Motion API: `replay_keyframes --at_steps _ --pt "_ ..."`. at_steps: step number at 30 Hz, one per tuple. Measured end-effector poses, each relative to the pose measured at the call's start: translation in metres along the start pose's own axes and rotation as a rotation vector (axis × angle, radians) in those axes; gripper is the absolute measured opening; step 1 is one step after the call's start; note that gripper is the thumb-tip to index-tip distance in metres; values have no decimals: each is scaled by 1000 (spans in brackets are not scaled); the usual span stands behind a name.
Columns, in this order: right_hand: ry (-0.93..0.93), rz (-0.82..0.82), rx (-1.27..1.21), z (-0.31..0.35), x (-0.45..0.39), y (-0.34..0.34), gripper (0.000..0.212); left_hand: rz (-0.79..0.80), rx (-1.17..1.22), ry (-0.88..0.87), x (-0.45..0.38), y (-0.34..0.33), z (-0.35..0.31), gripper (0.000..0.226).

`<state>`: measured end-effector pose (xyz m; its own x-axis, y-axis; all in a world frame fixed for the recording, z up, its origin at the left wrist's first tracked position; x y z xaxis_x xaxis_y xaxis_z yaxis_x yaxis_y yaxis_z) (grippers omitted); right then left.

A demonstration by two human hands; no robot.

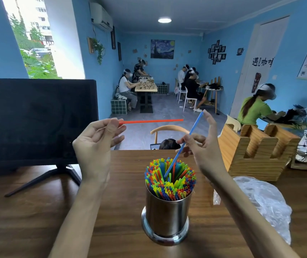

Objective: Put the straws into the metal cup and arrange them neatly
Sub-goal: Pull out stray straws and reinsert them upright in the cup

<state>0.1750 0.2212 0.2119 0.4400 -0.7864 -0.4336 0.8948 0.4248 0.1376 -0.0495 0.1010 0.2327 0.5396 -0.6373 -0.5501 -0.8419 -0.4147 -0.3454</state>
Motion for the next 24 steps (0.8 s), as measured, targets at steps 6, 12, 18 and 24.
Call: replay_keyframes --at_steps 6,12,18,24 --pt "91 47 95 13 4 -7 78 63 -131 -126 -1 -7 -15 12" --pt "193 81 184 23 7 -10 77 96 -265 -287 3 -21 -29 4" --pt "185 61 109 19 8 -8 72 -55 -216 -311 8 -24 -21 6" --pt "81 50 -141 17 2 -1 23 93 -59 51 25 -35 22 19"
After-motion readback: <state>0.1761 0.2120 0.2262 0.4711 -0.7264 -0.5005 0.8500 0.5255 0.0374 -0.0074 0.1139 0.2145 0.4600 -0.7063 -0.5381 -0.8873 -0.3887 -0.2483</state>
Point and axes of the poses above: each hand's wrist, its own x-axis away from the middle knuckle, its own y-axis out of the back of the hand, z = x × y, the point moved 5 cm from there along -x, towards the middle knuckle, and after that the axes turned 13 degrees about z, right-handed, at the moved point
